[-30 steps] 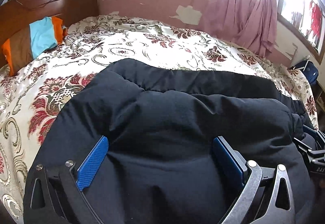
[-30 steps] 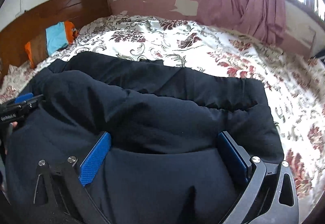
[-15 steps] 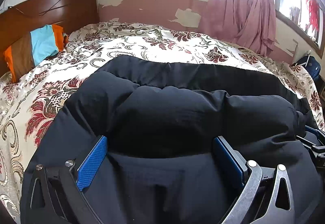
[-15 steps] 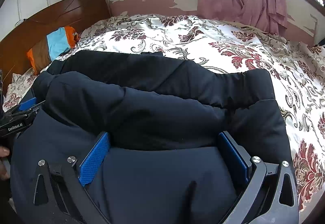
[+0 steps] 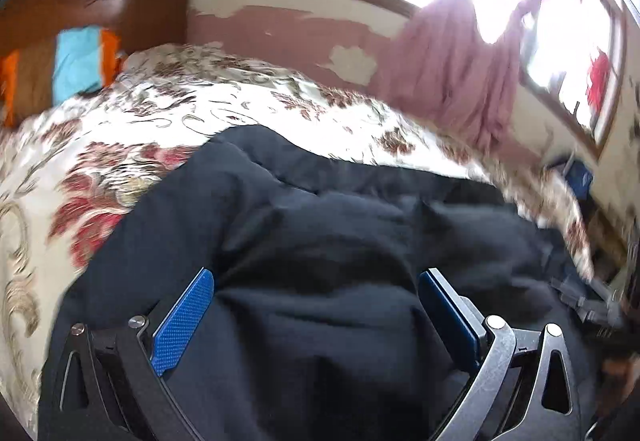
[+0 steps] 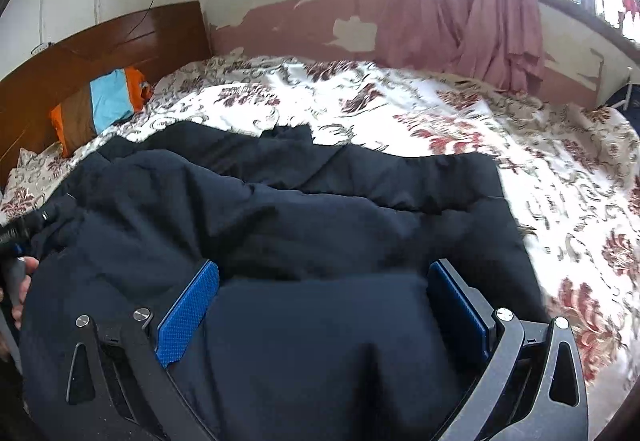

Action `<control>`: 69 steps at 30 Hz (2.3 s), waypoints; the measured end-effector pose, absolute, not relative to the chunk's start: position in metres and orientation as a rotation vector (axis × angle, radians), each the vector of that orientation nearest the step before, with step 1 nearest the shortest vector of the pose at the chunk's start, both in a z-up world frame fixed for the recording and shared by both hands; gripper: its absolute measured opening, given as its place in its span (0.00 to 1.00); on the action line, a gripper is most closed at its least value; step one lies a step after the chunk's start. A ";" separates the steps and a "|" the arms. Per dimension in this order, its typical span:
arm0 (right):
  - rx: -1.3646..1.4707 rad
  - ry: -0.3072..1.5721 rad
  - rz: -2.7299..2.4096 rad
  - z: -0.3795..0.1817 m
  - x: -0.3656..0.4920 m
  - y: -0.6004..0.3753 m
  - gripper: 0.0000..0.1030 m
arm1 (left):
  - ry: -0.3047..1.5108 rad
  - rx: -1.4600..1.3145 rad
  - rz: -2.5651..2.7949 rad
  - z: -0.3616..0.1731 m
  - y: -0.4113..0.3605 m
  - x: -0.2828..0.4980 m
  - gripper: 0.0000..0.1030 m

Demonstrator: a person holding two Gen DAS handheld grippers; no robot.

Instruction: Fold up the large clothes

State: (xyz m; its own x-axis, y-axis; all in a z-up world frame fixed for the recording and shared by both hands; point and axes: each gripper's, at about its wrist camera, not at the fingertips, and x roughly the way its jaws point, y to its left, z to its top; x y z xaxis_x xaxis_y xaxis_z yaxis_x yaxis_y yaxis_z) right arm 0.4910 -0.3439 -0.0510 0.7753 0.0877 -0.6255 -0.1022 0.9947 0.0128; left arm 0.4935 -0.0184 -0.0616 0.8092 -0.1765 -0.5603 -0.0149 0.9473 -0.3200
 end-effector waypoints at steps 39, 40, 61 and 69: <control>0.600 0.937 0.359 -0.111 0.428 -0.444 0.62 | 0.981 -0.601 -0.386 -0.117 0.074 0.485 0.40; 0.591 0.913 0.341 -0.103 0.424 -0.443 0.49 | 0.972 -0.588 -0.374 -0.112 0.071 0.483 0.32; 0.415 0.629 0.333 0.016 0.322 -0.442 0.24 | 0.737 -0.346 -0.297 -0.009 0.028 0.415 0.16; 0.497 0.702 0.206 -0.038 0.337 -0.448 0.49 | 0.860 -0.310 -0.134 -0.040 0.032 0.421 0.28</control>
